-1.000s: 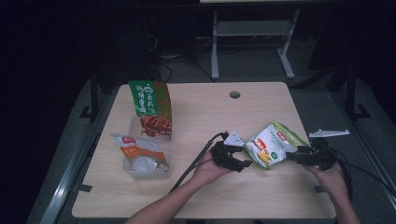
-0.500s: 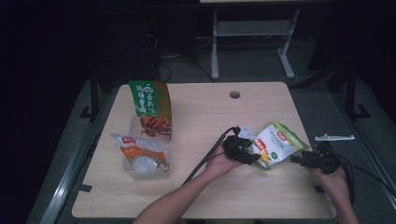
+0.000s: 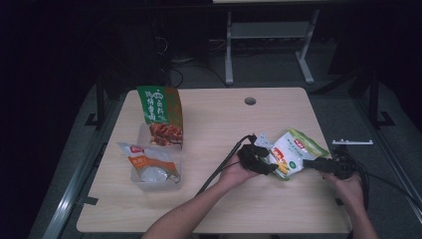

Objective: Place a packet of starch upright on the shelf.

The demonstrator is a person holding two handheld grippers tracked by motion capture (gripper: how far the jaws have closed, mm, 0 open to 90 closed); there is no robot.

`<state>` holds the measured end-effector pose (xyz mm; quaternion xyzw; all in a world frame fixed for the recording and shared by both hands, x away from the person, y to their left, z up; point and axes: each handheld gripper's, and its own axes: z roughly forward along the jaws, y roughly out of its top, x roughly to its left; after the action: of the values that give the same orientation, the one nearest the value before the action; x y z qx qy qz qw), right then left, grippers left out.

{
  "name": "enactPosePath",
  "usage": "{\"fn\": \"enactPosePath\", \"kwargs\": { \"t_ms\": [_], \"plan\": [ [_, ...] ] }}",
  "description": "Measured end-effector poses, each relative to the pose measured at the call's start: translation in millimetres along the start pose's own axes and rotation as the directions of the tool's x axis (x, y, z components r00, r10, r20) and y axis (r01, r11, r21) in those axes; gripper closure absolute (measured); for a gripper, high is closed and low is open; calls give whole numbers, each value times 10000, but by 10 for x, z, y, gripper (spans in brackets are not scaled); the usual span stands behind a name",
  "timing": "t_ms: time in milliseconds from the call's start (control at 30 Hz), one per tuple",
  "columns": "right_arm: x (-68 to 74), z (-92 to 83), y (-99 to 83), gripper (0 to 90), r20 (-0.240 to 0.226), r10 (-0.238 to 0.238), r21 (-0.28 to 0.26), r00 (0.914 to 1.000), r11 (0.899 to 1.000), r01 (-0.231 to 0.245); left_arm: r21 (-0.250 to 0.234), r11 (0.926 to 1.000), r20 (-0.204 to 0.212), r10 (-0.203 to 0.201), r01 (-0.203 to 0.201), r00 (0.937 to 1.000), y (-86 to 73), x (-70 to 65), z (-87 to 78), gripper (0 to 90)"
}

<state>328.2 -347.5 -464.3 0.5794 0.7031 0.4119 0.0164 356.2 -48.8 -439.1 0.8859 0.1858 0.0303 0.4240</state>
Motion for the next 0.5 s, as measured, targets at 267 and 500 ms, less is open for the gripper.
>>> {"fn": "enactPosePath", "kwargs": {
  "t_ms": [267, 500],
  "plan": [
    [50, 144, 54, 594, -657, 310, -211, 9974, 9993, -325, 83, 10000, 57, -37, 36, 10000, -5, 6, 16, 408],
    [207, 161, 111, 834, -386, -575, -44, 9976, 9983, 574, 216, 9997, 209, -126, 122, 9997, -5, 19, -2, 401]
  ]
}}
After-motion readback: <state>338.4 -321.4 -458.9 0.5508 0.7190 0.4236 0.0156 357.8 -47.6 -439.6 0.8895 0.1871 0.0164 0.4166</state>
